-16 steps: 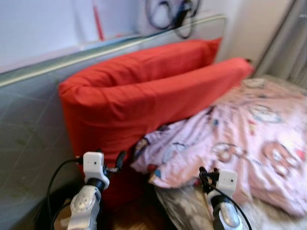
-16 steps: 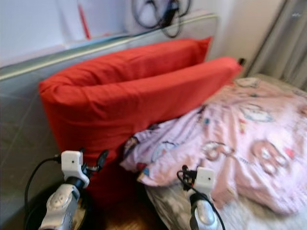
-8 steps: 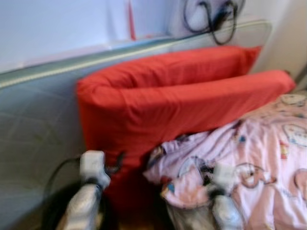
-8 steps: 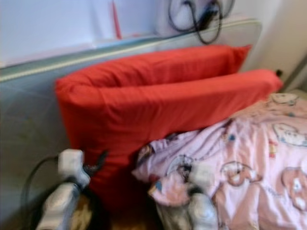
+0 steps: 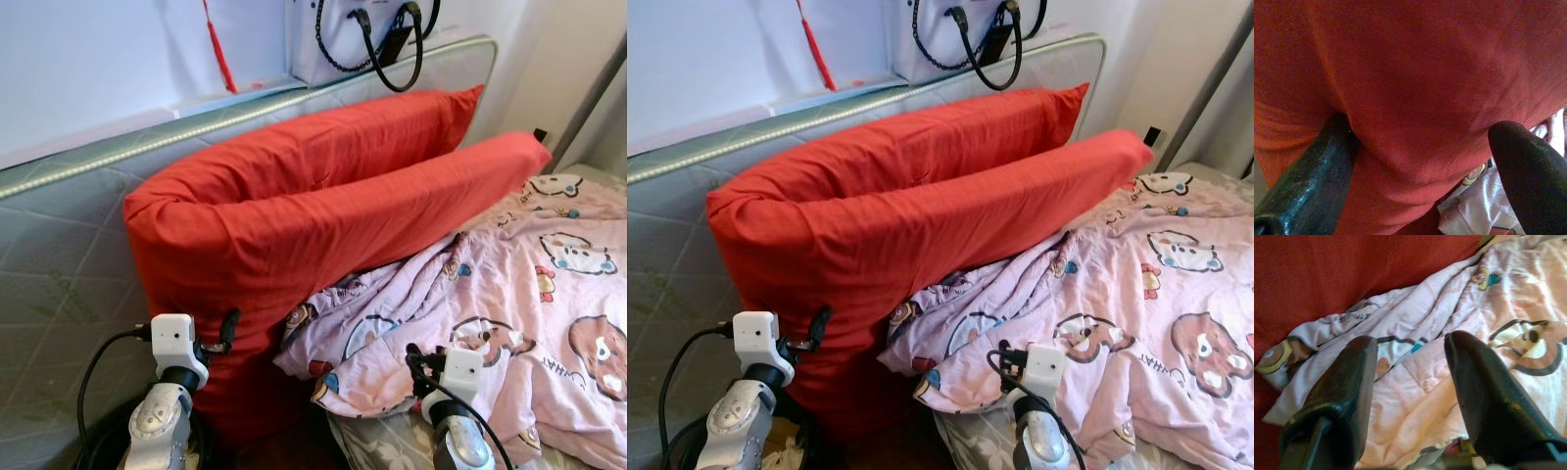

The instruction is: Clean up the room

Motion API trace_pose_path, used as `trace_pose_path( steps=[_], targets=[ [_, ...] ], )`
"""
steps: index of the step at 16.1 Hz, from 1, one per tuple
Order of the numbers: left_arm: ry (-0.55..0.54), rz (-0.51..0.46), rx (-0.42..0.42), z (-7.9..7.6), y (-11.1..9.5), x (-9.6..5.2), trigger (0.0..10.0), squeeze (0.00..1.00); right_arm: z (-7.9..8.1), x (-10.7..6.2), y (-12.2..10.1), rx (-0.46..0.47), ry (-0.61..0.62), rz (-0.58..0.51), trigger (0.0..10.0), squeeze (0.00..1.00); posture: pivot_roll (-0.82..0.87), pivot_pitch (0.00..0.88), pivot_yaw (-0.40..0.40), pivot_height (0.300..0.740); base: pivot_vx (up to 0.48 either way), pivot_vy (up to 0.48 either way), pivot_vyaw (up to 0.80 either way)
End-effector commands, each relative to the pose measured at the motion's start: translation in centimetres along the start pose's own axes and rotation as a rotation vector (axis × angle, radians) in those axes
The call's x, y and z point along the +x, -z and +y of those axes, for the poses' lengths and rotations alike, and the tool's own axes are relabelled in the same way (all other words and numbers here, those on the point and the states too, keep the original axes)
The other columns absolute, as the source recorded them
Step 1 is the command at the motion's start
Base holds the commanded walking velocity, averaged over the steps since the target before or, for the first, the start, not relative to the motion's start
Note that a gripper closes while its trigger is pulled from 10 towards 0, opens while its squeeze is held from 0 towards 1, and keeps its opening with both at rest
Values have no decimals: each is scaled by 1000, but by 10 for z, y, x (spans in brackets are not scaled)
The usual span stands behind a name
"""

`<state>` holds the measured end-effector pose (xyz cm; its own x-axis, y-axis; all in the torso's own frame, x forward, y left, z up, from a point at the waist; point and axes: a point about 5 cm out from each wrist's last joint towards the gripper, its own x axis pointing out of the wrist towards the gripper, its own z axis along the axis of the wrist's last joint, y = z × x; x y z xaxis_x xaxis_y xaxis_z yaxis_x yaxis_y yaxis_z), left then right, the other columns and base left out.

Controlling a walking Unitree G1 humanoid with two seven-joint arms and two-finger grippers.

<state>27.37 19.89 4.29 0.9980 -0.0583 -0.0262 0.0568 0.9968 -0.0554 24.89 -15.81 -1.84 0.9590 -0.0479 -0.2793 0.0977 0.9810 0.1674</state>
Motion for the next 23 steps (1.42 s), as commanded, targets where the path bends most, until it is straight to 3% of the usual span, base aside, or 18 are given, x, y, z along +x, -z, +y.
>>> trace_pose_path(
  steps=[1, 5, 6, 9, 12, 17, 19, 22, 23],
  targets=[
    [67, 2, 14, -13, -1, 3, 10000, 0, -1, 0, 1, 0, -1, 12, 10000, 0, 56, 3, -10, 740, 0, 0, -569],
    [73, 15, 22, -14, 2, 2, 10000, 0, 0, -1, 3, 3, -6, 21, 10000, 0, 59, 3, -11, 740, 0, 0, -569],
    [77, 23, 62, -13, 4, 1, 10000, 0, 0, -1, 3, 3, -7, 22, 10000, 0, 60, 1, -11, 740, 0, -458, -575],
    [49, 38, 14, -11, 7, 0, 10000, 0, 1, -1, 3, 3, -9, 25, 10000, 0, 59, 0, -11, 740, 0, -155, -569],
    [43, 51, 28, -11, 10, -2, 10000, 0, 1, -1, 4, 2, -14, 30, 10000, 0, 61, 0, -12, 740, 0, 0, -571],
    [-16, 128, 4, -3, 29, -17, 10000, 0, 1, -2, 5, -1, -21, 35, 10000, 0, 61, 0, -12, 740, 0, 0, -338],
    [-46, 131, -20, 0, 30, -18, 10000, 0, 1, -2, 5, 0, -21, 33, 10000, 0, 63, 0, -13, 740, 0, 0, 0],
    [-207, 102, -9, 18, 25, -17, 10000, 0, 2, -2, 6, -1, -27, 36, 10000, 0, 64, 0, -12, 740, 0, 320, 0],
    [-216, 118, -20, 19, 26, -17, 10000, 0, 2, -2, 6, -4, -26, 38, 10000, 0, 66, 0, -12, 740, 0, 0, 0]
  ],
)
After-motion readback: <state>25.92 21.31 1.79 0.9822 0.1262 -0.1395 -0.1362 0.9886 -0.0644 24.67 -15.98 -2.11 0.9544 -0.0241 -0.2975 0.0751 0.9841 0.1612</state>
